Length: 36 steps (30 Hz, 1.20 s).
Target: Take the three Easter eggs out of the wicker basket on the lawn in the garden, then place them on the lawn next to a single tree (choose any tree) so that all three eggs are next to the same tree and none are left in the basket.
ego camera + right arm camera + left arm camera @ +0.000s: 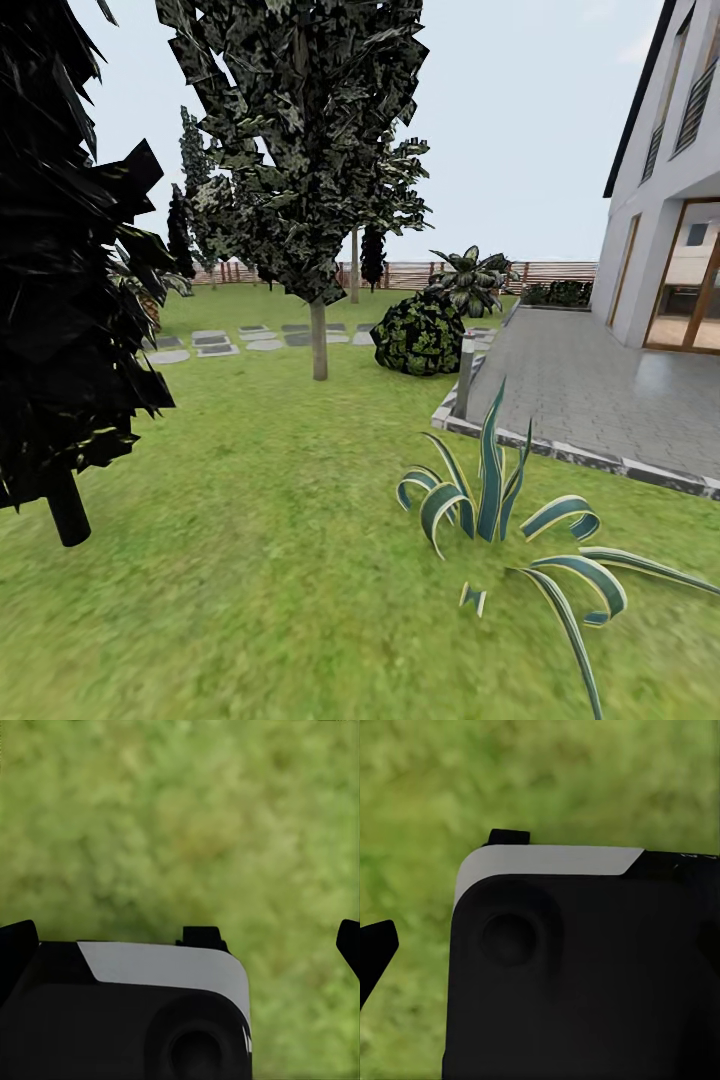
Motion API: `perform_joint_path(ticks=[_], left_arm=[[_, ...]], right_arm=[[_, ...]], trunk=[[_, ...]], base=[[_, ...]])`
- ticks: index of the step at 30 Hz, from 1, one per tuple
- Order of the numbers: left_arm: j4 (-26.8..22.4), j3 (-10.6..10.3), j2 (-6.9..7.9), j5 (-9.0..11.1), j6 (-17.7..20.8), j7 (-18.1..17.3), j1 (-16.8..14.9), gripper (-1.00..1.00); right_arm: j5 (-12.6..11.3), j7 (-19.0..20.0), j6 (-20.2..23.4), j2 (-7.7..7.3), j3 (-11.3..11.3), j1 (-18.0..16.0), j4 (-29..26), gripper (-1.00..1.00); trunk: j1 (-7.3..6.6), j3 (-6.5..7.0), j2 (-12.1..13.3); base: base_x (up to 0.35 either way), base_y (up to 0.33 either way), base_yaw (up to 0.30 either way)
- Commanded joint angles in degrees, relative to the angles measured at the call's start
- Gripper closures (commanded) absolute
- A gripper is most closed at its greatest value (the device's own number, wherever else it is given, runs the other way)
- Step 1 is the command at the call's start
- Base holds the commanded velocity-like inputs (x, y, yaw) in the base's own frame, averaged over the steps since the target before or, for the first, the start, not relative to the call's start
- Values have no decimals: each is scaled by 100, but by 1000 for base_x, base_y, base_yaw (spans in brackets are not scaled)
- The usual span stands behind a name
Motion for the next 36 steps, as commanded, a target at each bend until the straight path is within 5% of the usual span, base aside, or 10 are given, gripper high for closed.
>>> perform_joint_path(ticks=[1, 11, 36], left_arm=[[1, 44, -1, 4, -8, -1, -3, -100], [1, 41, -4, 5, -8, -1, -3, -100], [10, 44, 0, 7, -8, -1, -3, -100]], right_arm=[[2, 2, -19, 1, -3, -4, 5, -100], [6, 2, -19, 5, 2, -5, 4, -100], [-7, -50, 35, 26, 2, -19, 25, -100]], trunk=[[0, -6, -3], [0, -10, -3], [0, -129, -3]], base=[[0, 0, 0], [0, 0, 40], [15, 0, 255]])
